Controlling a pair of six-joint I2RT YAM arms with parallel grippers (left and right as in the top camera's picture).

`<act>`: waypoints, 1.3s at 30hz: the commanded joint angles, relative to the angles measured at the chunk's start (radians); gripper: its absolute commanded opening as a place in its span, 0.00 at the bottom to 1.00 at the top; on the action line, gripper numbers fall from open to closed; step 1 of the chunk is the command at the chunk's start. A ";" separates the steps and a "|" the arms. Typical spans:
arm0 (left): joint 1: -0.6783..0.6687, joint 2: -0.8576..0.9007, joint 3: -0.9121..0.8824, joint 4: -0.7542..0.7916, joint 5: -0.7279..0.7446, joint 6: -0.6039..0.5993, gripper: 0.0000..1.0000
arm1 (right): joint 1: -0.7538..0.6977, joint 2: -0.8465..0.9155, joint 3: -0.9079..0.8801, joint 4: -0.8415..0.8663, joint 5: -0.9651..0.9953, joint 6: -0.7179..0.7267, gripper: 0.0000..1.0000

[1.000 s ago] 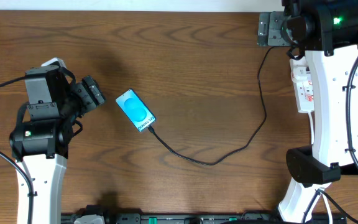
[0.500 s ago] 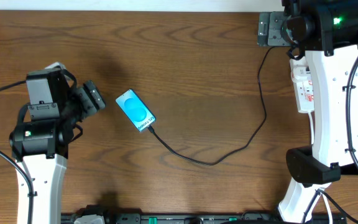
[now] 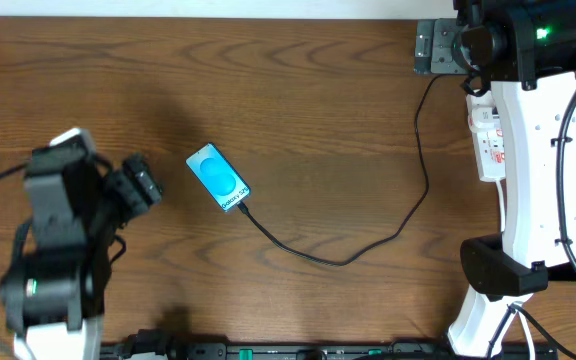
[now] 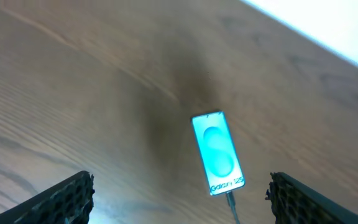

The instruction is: Plug charger to phone and switch on socket

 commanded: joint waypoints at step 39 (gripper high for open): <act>0.002 -0.868 -0.691 0.536 -0.120 -0.062 0.91 | 0.006 -0.012 -0.003 0.000 0.022 0.013 0.99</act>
